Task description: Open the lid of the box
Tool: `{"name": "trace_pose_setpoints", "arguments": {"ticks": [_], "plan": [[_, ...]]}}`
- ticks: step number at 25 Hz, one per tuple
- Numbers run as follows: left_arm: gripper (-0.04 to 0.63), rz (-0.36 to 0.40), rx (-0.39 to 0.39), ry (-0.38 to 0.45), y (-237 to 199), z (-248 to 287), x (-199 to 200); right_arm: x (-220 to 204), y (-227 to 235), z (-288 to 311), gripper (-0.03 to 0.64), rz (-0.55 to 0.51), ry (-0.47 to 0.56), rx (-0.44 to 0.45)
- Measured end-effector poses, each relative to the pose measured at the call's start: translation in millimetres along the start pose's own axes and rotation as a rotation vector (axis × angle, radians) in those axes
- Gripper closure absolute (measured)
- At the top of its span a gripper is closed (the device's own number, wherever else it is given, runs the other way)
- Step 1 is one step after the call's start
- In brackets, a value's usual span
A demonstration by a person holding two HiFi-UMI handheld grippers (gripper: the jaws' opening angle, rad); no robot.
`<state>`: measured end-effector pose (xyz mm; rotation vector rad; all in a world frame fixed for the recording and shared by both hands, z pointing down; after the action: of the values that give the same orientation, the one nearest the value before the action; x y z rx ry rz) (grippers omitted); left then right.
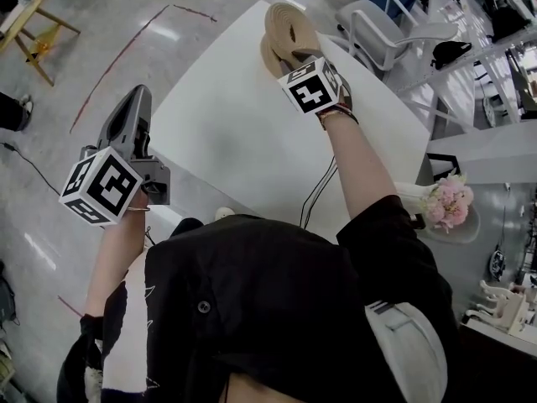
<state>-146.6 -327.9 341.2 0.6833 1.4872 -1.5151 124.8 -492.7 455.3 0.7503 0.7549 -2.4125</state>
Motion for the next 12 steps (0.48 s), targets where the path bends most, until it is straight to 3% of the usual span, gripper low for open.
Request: {"name": "trace_pose_setpoints", "arguments": {"ticks": [12], "plan": [[0.586, 0.002, 0.005, 0.016, -1.4, 1.1, 4.9, 3.3, 0.6, -7.6, 0.522, 0.080, 0.029, 0.000]]}}
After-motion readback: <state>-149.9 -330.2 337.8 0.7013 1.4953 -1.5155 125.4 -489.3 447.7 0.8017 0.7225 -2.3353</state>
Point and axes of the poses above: the fingertips, and each gripper's own axes: z forward along the fingers, y to its right, x out of its top, the point moved 2 cm from there along -z, backward along the fingers, and after that the axes turned 6 degrees about x, right-handed, at the moved point
